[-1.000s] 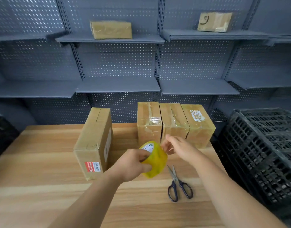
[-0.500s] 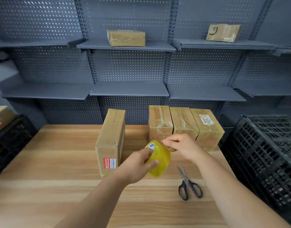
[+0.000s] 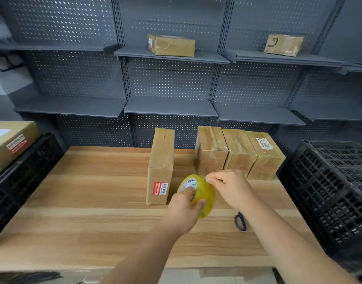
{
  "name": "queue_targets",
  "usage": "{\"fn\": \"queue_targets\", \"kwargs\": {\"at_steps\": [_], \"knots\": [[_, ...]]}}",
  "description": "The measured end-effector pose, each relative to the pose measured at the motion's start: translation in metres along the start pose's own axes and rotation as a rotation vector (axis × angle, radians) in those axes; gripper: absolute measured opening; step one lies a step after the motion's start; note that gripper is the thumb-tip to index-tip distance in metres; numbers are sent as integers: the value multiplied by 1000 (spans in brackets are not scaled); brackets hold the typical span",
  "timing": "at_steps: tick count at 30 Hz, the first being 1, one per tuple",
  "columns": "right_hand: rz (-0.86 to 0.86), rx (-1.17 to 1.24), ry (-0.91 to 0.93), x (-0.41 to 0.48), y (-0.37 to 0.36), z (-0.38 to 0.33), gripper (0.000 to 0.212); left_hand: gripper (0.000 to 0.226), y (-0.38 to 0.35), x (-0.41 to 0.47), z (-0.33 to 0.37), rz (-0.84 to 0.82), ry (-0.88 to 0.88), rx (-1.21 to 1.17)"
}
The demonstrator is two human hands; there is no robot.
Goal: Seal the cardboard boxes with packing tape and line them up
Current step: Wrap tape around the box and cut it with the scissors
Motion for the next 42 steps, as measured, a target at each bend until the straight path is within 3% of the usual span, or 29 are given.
{"fn": "queue_targets", "kwargs": {"at_steps": [3,6,11,17,20,24,28,31,39,42], "knots": [[-23,59,-46,-17,8,-6,12,25,-3,-11,-12,13,155,-105],[-184,48,-15,-32,10,-28,17,34,11,-16,-42,40,294,-156],[-207,189,-160,-9,5,-40,8,38,21,-24,-53,-60,275,-354],[-346,131,-264,50,-16,-44,15,18,28,-10,-61,-55,335,-476],[-404,67,-233,82,-28,-41,20,12,33,-3,-69,-26,396,-509],[-476,85,-220,114,-47,-40,13,29,35,4,-76,34,466,-532],[-479,3,-181,138,-54,-41,10,25,30,12,-84,109,553,-500],[-559,180,-253,148,-62,-35,23,17,27,16,-90,165,608,-494],[-566,188,-200,155,-74,-24,16,43,27,16,-97,127,602,-531],[-554,168,-187,155,-79,-23,14,30,28,13,-97,149,610,-534]]}}
Point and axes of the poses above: each hand's wrist, its own x-axis towards the middle knuckle, its own y-axis out of the back of the hand, z = x × y, the point moved 2 cm from there along x, towards the middle knuckle, and after that the axes turned 5 degrees about -y, right-handed, at the moved point
